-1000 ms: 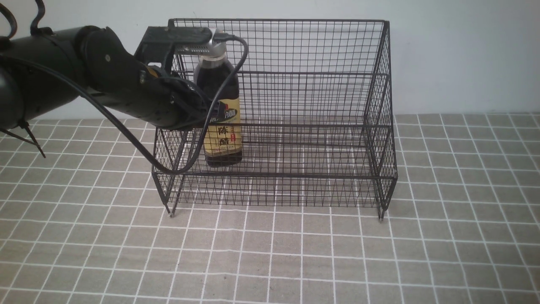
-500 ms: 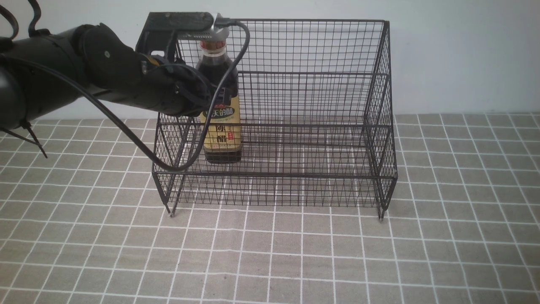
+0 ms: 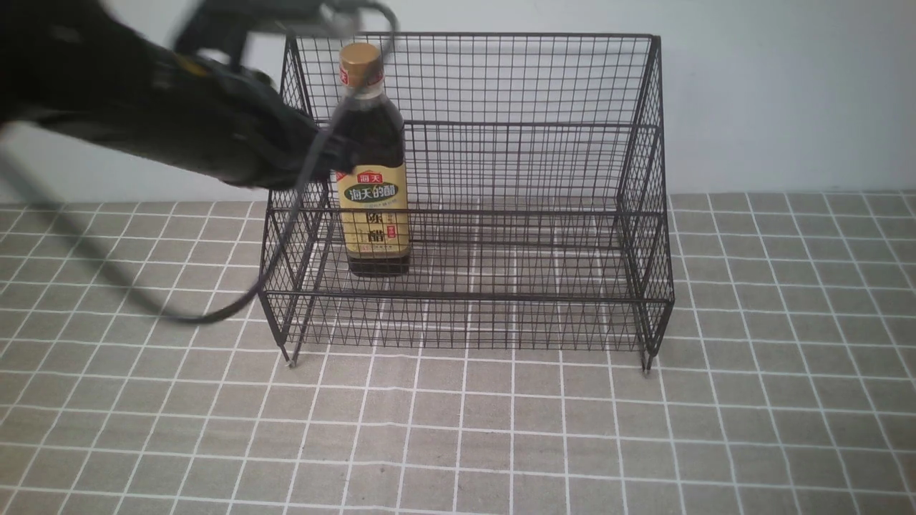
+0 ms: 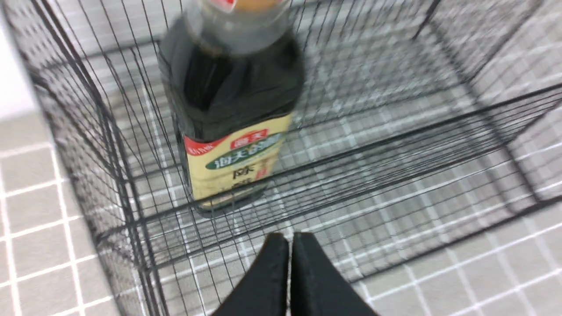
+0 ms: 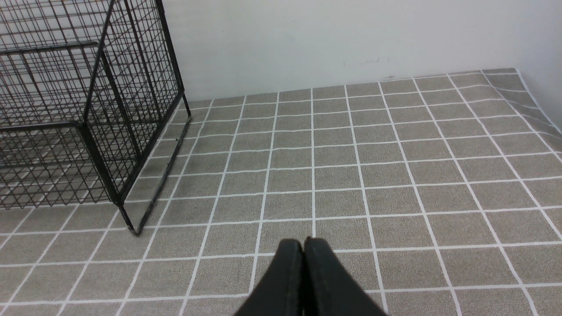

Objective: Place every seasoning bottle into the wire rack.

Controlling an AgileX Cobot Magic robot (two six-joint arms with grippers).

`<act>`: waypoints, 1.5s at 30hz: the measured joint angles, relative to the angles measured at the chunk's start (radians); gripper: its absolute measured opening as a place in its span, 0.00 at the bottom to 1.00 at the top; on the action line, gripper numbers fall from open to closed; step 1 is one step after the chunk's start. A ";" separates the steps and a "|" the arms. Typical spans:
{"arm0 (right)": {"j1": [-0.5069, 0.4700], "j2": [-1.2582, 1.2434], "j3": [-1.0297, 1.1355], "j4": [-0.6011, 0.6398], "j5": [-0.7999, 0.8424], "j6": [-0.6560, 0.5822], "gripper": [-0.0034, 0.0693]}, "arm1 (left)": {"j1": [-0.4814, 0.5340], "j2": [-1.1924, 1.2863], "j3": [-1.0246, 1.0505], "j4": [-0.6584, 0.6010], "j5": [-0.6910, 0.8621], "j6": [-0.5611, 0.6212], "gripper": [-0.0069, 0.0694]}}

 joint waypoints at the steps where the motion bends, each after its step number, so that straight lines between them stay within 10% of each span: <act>1: 0.000 0.000 0.000 0.000 0.000 0.000 0.03 | 0.000 -0.053 0.035 0.000 -0.012 -0.010 0.08; 17: 0.000 0.000 0.000 0.000 0.000 0.000 0.03 | 0.000 -0.866 0.538 -0.001 -0.177 -0.092 0.08; 34: 0.000 0.000 0.000 0.000 0.000 0.000 0.03 | 0.003 -1.092 0.599 0.066 -0.182 -0.074 0.08; 45: 0.000 0.000 0.000 0.000 0.000 0.000 0.03 | 0.219 -1.312 1.099 0.178 -0.388 -0.079 0.08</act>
